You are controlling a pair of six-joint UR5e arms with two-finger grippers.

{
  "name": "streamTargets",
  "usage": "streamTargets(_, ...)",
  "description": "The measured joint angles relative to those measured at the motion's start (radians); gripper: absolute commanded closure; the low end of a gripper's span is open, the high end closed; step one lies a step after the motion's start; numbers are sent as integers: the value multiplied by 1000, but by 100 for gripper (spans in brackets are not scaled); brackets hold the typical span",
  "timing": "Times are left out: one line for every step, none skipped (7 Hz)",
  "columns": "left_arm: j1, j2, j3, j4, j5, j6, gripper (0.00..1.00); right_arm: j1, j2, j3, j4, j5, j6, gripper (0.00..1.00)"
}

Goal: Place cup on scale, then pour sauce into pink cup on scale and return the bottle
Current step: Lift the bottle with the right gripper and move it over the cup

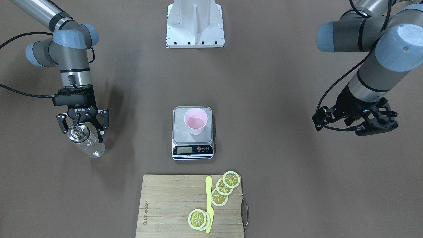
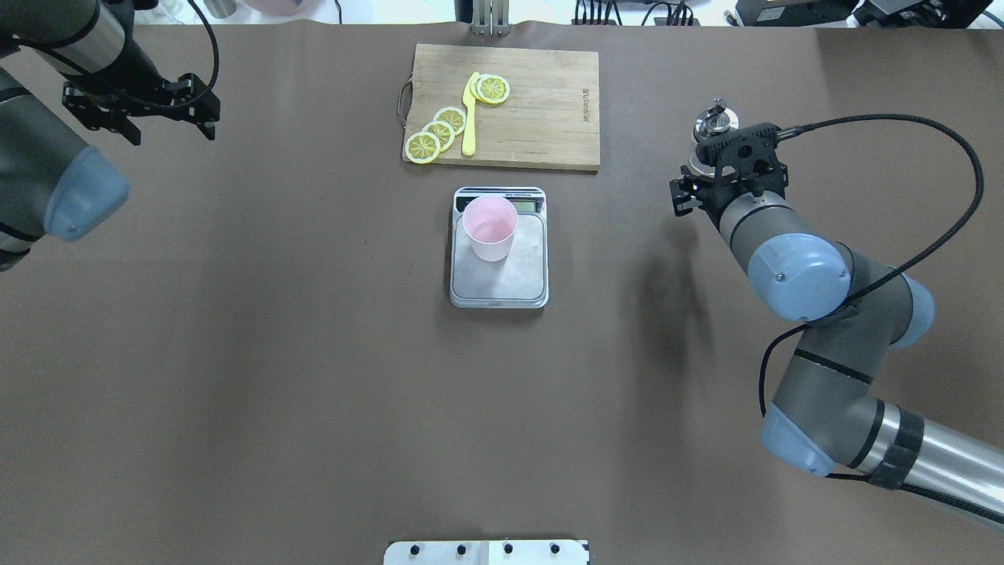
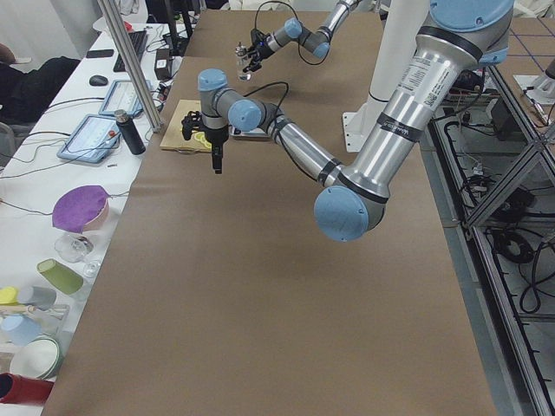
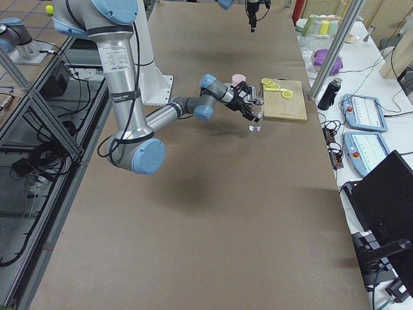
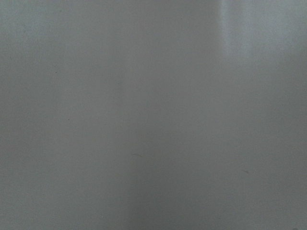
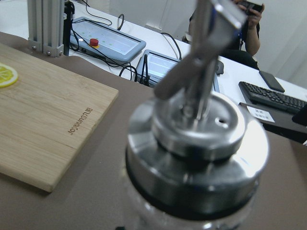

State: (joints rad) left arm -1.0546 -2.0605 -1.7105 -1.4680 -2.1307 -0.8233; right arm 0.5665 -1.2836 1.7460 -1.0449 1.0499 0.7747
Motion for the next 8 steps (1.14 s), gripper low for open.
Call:
streamTargets(-13, 6, 4, 0, 0, 28, 1, -39, 46, 21, -113, -85, -75, 100)
streamTargets(-30, 15, 13, -2, 0, 65, 1, -74, 84, 32, -198, -167, -161, 100)
streamTargets(-43, 22, 26, -4, 0, 92, 1, -107, 115, 33, -272, -248, -244, 100)
streamTargets(-48, 26, 37, -6, -1, 105, 1, -139, 142, 28, -339, -328, -334, 100)
streamTargets(-50, 27, 47, -8, -1, 109, 1, -165, 162, 18, -389, -396, -431, 100)
streamTargets(-51, 28, 56, -10, -1, 112, 1, -180, 172, 7, -423, -447, -542, 100)
streamTargets(-51, 29, 66, -10, -2, 117, 1, -188, 188, -13, -445, -491, -657, 100)
streamTargets(-52, 32, 77, -11, -3, 127, 1, -196, 215, -47, -456, -535, -737, 100)
